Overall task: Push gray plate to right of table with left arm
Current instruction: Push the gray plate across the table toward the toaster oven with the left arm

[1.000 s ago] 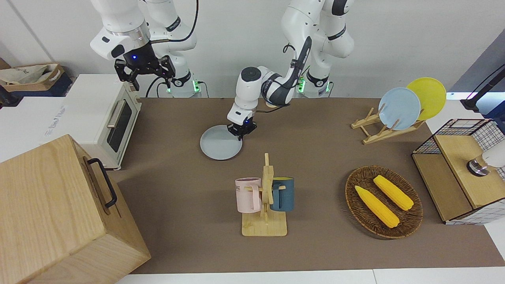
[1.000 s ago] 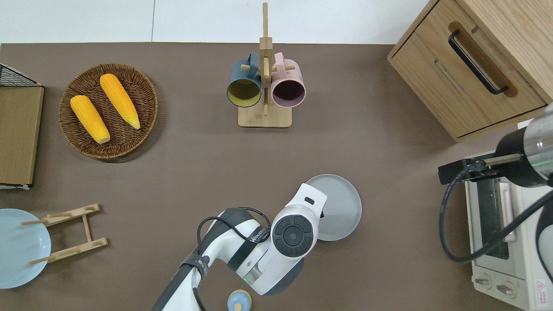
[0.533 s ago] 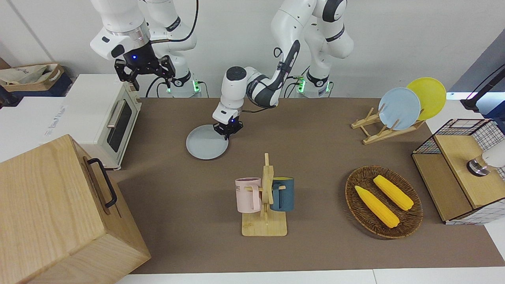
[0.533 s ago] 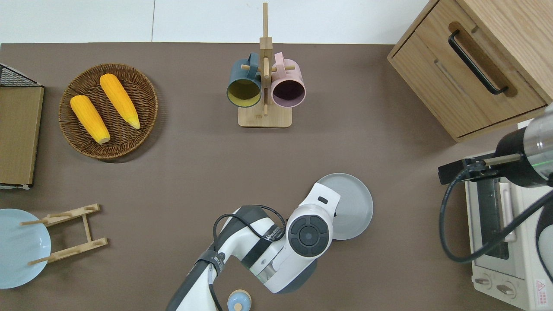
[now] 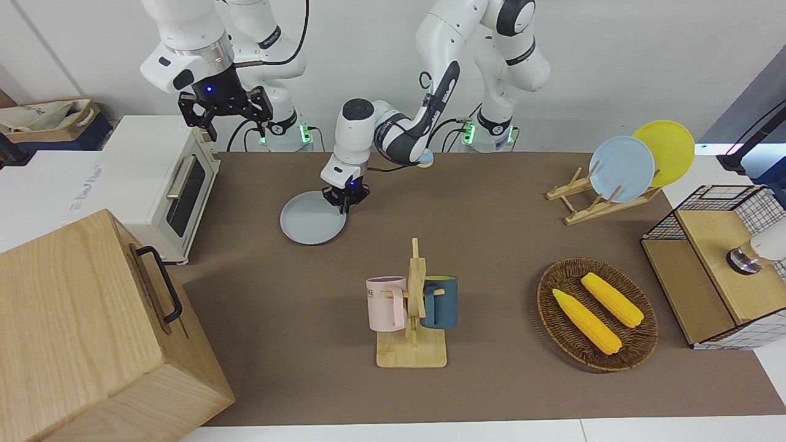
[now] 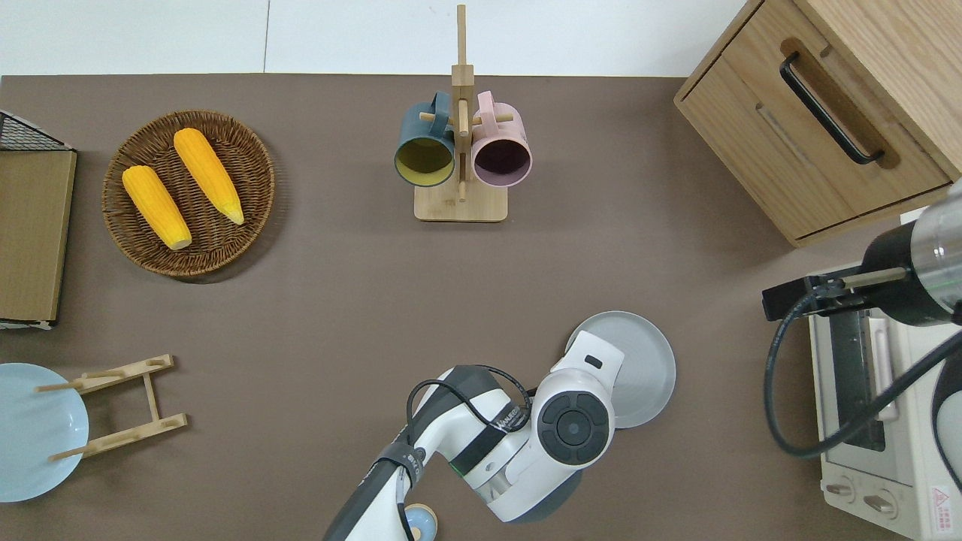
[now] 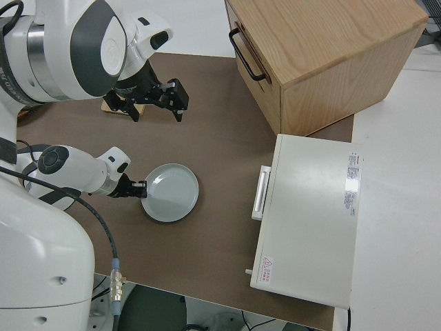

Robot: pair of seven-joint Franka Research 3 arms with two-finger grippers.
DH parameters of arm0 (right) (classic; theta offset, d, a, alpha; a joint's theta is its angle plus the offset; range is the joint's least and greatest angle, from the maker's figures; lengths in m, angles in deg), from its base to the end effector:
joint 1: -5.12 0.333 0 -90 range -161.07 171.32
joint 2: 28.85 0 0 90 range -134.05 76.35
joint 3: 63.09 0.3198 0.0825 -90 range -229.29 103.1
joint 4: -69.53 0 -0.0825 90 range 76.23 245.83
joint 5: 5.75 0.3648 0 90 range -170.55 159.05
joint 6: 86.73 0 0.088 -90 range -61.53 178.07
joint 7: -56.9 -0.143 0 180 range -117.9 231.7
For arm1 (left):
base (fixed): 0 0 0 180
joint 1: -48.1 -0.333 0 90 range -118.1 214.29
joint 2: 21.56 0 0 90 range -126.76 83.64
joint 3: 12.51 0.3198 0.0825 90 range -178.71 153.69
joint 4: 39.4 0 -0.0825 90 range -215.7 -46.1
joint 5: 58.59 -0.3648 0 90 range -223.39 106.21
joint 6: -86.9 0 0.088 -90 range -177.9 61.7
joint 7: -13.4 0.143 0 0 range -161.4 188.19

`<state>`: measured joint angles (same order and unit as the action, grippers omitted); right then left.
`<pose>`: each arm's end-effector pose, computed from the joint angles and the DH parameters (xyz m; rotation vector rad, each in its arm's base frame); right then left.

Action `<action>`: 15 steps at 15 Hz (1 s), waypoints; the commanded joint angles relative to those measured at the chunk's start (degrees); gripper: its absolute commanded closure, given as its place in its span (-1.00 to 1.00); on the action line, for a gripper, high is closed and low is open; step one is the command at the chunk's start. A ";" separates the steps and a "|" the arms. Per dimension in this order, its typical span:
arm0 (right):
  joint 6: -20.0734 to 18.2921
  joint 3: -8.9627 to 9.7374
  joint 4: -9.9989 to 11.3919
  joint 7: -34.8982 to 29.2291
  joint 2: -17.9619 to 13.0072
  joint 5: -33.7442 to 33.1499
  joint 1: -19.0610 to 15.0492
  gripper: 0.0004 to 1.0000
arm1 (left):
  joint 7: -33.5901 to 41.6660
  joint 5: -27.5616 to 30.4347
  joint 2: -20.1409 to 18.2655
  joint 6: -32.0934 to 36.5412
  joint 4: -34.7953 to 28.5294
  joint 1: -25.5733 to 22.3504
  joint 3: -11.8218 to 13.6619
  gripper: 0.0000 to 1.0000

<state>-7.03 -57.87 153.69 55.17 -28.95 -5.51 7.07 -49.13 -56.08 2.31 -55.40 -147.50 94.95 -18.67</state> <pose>0.5090 0.0647 0.6235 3.1338 0.1498 -0.1196 0.3897 -0.5122 0.2860 2.9321 0.3112 0.0530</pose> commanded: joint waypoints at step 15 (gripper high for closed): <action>-0.69 0.32 0.03 0.06 -0.43 0.46 -0.62 -0.97 | 19.97 -0.58 -13.57 15.54 -6.59 -8.35 1.24 -0.98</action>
<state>-7.03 -57.87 153.69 55.17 -28.95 -5.51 7.07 -35.00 -56.26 -4.71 -43.20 -148.85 89.69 -17.18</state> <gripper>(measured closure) 0.013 0.004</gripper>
